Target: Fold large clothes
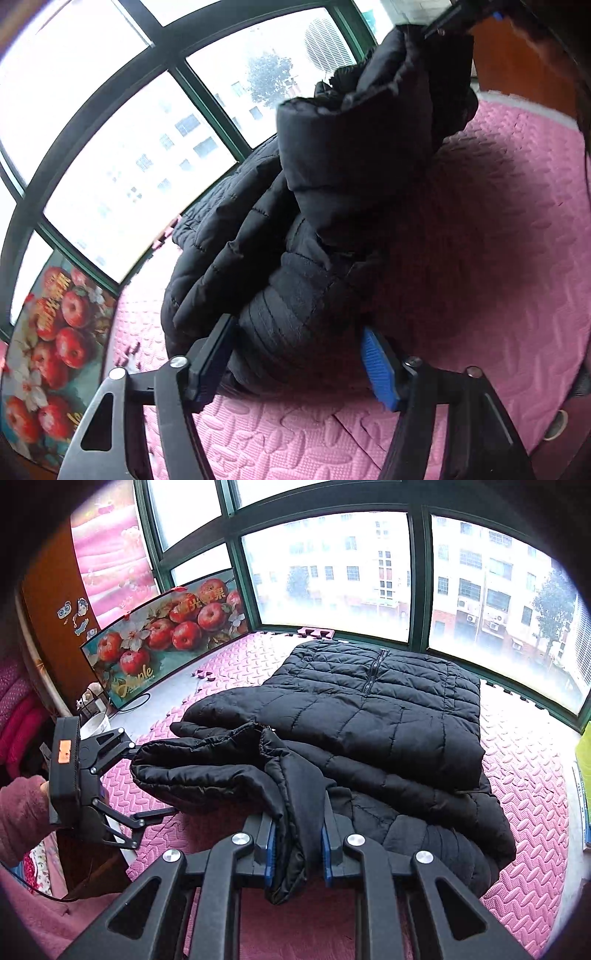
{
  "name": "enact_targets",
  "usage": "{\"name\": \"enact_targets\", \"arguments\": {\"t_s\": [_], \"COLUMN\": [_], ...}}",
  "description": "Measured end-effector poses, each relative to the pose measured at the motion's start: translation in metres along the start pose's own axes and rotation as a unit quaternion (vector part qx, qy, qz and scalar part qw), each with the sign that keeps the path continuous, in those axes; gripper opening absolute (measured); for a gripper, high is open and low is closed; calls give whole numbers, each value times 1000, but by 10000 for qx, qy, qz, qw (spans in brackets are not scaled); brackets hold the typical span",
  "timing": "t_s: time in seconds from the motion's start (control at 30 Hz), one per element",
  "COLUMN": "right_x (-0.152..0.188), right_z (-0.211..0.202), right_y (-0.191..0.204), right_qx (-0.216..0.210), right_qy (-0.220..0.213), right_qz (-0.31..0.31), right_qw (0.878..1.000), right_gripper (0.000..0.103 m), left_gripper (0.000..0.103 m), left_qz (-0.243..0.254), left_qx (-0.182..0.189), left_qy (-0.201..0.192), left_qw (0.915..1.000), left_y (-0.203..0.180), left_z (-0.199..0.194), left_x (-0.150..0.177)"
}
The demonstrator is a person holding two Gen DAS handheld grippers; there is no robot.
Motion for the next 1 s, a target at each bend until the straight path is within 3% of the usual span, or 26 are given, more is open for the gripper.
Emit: {"name": "enact_targets", "arguments": {"t_s": [0.07, 0.17, 0.43, 0.7, 0.87, 1.0], "right_x": [3, 8, 8, 18, 4, -24], "right_z": [0, -3, -40, -84, -81, -75], "right_y": [2, 7, 35, 92, 98, 80], "right_qx": [9, 44, 15, -409, -575, -566], "right_qy": [18, 30, -284, -308, -310, -385], "right_qz": [-8, -58, -325, -667, -699, -655], "right_qw": [10000, 10000, 9991, 9965, 9954, 9955], "right_gripper": [20, 19, 18, 17, 17, 17], "left_gripper": [40, 29, 27, 27, 27, 27], "left_qz": [105, 25, -331, -799, -1004, -994], "left_qx": [-224, -232, 31, 237, 172, -11], "left_qy": [-102, -307, -580, -564, -545, -720], "left_qw": [9996, 9993, 9978, 9949, 9933, 9924], "left_y": [-1, 1, 7, -5, 8, 29], "left_z": [5, -5, -78, -182, -191, -180], "left_x": [1, -2, 2, 33, 27, -9]}}
Point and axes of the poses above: each gripper's, at about its wrist camera, not at the fingertips, and z roughly the way its jaws point, y to its left, x to its underside, the point moved 7 cm from there along z, roughly the way its jaws point, and after that the axes turned 15 degrees about -z, right-handed, at the moved point
